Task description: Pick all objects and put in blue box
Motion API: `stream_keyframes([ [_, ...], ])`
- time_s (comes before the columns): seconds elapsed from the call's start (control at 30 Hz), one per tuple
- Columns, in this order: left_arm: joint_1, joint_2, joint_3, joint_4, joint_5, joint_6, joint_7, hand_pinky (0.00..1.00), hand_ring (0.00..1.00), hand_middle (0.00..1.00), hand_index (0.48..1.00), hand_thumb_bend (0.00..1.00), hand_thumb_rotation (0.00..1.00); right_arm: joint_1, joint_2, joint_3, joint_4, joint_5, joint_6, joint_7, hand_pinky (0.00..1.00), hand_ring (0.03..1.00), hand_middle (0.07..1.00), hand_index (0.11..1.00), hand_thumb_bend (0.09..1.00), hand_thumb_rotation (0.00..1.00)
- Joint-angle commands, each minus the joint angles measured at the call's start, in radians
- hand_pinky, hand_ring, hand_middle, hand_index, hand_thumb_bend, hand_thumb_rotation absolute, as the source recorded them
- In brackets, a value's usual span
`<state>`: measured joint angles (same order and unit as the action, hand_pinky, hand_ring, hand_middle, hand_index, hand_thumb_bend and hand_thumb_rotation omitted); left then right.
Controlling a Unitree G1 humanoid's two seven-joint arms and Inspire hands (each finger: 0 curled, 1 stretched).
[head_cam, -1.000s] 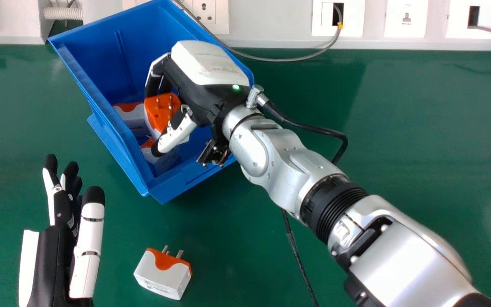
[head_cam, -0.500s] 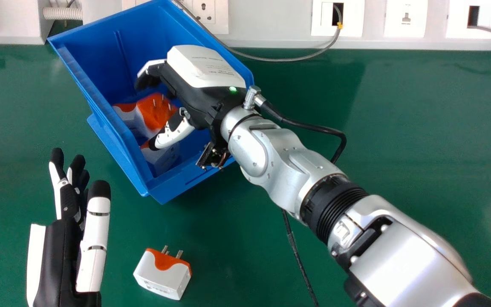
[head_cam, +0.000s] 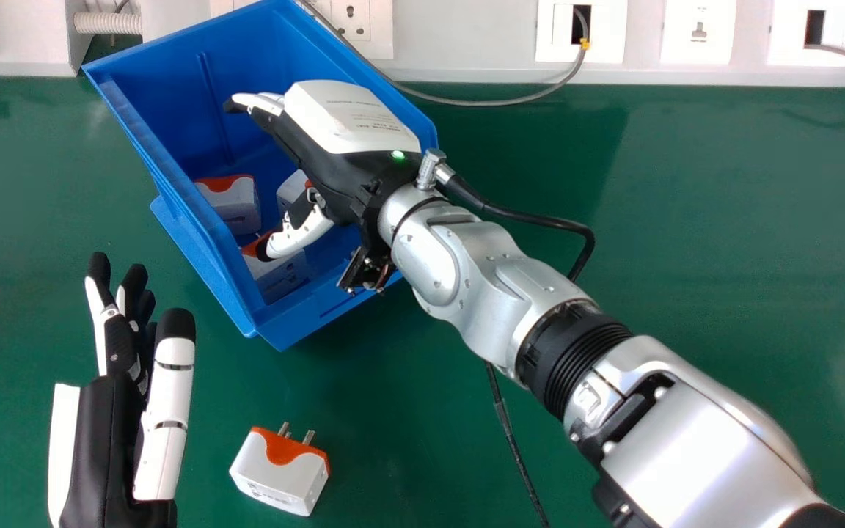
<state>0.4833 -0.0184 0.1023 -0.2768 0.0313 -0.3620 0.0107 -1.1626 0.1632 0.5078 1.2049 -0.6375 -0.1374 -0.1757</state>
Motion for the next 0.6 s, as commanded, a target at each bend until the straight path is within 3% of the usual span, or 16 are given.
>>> stream_keyframes([
  [0.0, 0.001, 0.004, -0.002, -0.015, 0.011, -0.016, 0.008, 1.00, 1.00, 1.00, 1.000, 0.42, 0.90, -0.007, 0.005, -0.008, -0.049, 0.011, -0.020, -0.023, 0.44, 0.826, 0.894, 0.877, 0.413, 0.00],
  [0.17, -0.004, 0.000, -0.004, -0.016, 0.009, -0.019, 0.008, 1.00, 1.00, 1.00, 1.000, 0.41, 0.92, 0.051, -0.033, -0.009, -0.131, 0.005, -0.041, -0.064, 0.44, 0.816, 0.882, 0.863, 0.416, 0.00],
  [0.27, -0.006, 0.001, -0.004, -0.018, 0.025, -0.019, 0.016, 1.00, 1.00, 1.00, 1.000, 0.38, 0.93, 0.143, -0.069, -0.024, -0.268, 0.016, -0.057, -0.075, 0.44, 0.810, 0.878, 0.844, 0.420, 0.00],
  [0.33, -0.001, 0.002, -0.006, -0.029, 0.031, -0.005, 0.020, 1.00, 1.00, 1.00, 1.000, 0.35, 0.94, 0.216, -0.099, -0.025, -0.379, 0.013, -0.067, -0.073, 0.44, 0.808, 0.876, 0.842, 0.427, 0.00],
  [0.43, 0.001, 0.001, -0.004, -0.030, 0.017, -0.005, 0.019, 1.00, 1.00, 1.00, 1.000, 0.33, 0.93, 0.348, -0.163, -0.005, -0.575, -0.035, -0.090, -0.106, 0.44, 0.795, 0.864, 0.837, 0.434, 0.00],
  [0.57, 0.006, 0.005, 0.003, -0.029, 0.020, 0.000, 0.021, 1.00, 1.00, 1.00, 1.000, 0.34, 0.94, 0.561, -0.243, -0.013, -0.876, -0.042, -0.121, -0.082, 0.44, 0.817, 0.875, 0.845, 0.428, 0.00],
])
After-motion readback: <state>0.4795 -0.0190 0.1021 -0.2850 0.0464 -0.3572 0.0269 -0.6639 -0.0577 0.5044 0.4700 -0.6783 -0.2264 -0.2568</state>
